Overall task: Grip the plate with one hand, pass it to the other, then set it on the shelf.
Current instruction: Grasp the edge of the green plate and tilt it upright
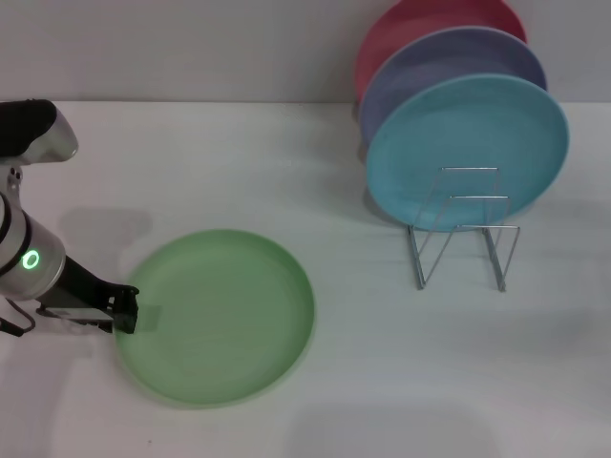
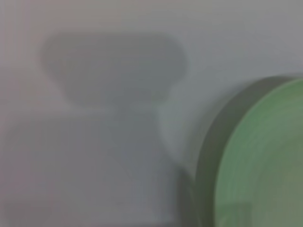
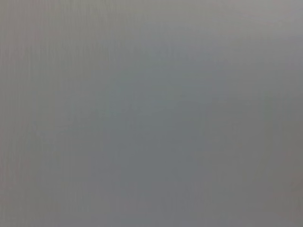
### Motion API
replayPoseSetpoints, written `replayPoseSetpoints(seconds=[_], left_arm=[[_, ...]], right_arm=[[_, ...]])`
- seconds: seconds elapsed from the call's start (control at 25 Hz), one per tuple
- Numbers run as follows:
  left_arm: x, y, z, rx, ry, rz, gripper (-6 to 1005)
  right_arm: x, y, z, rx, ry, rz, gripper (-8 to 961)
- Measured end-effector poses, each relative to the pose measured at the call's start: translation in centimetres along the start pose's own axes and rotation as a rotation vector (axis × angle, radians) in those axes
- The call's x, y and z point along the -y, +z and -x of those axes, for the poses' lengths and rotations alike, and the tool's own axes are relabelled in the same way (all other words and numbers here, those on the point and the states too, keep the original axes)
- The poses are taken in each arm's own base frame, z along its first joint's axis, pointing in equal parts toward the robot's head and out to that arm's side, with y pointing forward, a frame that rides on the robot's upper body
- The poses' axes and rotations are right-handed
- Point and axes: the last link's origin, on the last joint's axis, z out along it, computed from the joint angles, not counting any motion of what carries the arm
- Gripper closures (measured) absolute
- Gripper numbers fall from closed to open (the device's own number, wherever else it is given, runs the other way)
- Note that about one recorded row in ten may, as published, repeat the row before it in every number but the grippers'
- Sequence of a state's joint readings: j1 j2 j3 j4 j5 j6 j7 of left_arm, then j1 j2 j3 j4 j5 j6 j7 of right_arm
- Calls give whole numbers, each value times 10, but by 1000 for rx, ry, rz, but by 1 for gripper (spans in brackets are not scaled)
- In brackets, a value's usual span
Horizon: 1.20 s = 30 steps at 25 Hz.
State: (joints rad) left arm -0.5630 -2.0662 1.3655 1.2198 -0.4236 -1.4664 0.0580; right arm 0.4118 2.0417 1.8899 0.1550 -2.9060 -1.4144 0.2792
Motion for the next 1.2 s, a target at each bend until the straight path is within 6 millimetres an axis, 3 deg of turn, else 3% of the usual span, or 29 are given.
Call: replayPoseSetpoints(seconds=[0.48, 1.2], left_arm=[[-3, 2, 1, 6, 11, 5, 945], [2, -5, -9, -47, 20, 8, 950]], right_arm=[[1, -1, 0, -3, -2, -2, 282], [1, -1, 0, -1, -2, 0, 281]])
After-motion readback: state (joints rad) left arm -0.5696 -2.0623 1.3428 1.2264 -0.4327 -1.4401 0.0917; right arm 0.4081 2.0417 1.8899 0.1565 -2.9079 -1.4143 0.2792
